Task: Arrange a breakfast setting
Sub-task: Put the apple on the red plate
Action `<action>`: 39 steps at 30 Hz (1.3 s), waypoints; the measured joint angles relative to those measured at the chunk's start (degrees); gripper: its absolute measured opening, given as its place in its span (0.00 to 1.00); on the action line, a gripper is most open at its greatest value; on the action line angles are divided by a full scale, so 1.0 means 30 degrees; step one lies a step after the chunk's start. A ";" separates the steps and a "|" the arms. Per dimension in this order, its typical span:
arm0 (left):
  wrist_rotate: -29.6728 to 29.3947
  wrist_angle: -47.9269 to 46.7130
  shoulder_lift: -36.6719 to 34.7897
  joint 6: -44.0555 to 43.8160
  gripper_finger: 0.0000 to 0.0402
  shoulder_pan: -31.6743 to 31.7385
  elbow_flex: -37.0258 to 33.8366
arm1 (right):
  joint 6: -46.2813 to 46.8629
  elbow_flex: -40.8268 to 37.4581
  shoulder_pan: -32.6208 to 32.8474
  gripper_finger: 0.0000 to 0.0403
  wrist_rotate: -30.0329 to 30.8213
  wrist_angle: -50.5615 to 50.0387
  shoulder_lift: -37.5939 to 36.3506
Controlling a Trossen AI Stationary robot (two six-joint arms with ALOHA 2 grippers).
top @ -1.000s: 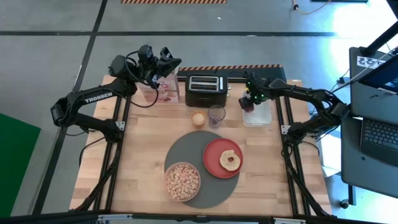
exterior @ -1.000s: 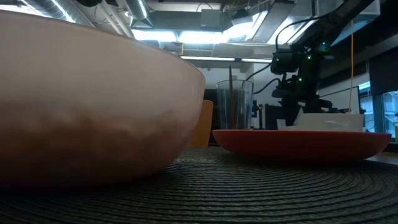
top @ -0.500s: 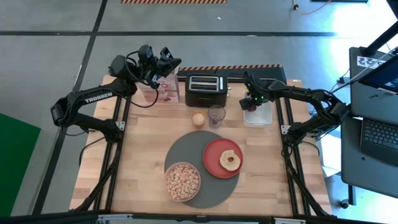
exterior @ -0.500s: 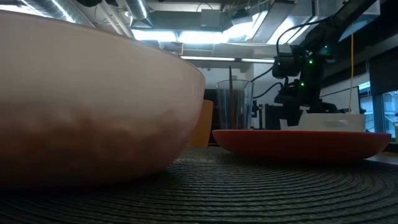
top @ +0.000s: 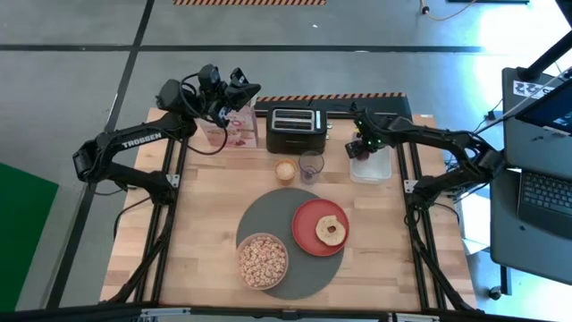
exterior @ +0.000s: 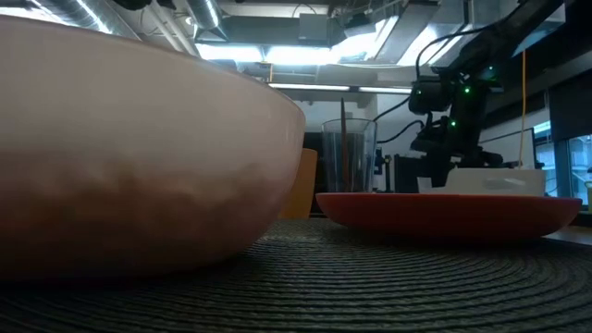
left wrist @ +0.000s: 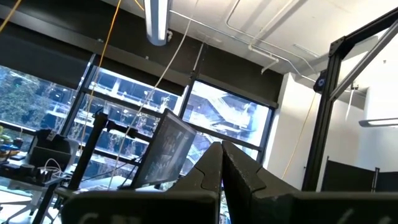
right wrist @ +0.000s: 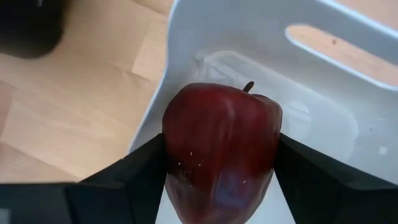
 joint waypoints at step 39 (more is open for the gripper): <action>-0.2094 -0.0007 0.0000 0.0178 0.00 -0.0295 0.0000 | 0.0586 -0.7497 1.7709 0.64 0.5321 2.1444 -0.9919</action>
